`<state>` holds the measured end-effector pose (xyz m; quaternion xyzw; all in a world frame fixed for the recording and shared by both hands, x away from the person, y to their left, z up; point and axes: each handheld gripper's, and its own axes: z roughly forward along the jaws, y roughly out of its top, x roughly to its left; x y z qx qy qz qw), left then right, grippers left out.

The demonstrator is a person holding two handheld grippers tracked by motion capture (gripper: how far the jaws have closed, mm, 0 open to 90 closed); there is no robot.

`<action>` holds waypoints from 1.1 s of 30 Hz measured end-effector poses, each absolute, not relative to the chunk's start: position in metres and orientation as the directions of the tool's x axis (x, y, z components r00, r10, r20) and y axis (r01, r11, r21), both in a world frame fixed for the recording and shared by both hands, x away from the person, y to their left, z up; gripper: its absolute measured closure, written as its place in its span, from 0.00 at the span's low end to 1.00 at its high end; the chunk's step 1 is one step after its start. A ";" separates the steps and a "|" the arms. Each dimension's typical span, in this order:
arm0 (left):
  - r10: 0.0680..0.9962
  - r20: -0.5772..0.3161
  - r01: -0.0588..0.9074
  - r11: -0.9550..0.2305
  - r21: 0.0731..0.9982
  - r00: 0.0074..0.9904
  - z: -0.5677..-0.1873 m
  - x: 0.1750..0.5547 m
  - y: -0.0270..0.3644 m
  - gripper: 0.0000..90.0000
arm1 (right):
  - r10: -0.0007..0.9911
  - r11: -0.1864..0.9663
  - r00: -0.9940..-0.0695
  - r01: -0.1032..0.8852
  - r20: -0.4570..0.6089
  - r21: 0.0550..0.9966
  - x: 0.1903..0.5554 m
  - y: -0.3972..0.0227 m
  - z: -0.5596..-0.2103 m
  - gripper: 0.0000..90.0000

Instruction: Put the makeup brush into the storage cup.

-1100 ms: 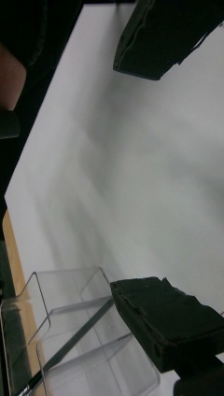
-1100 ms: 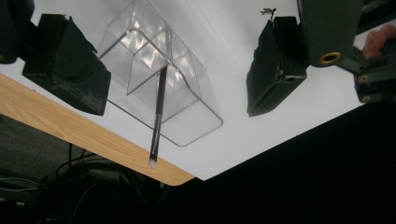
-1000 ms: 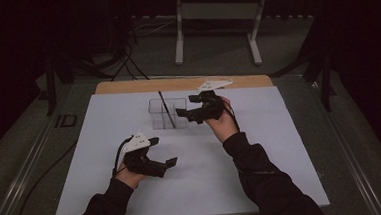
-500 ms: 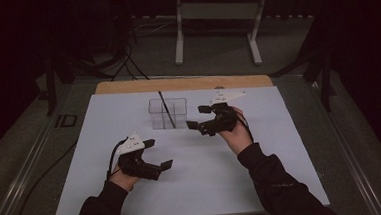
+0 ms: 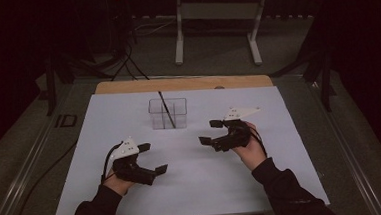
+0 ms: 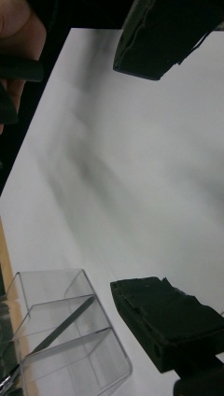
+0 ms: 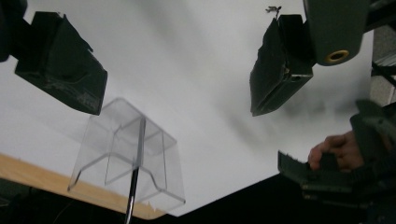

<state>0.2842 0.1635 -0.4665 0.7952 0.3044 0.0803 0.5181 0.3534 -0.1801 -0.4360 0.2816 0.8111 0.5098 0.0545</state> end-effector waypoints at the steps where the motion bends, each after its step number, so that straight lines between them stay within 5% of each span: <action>1: 0.567 -0.190 0.402 -0.277 0.873 0.802 -0.467 0.284 0.164 0.01 | 0.514 0.321 -0.834 0.404 0.201 0.857 0.352 -0.182 -0.438 0.21; 33: 0.579 -0.174 0.418 -0.320 0.850 0.797 -0.487 0.264 0.197 0.01 | 0.605 0.305 -0.775 0.438 0.183 0.846 0.299 -0.262 -0.469 0.22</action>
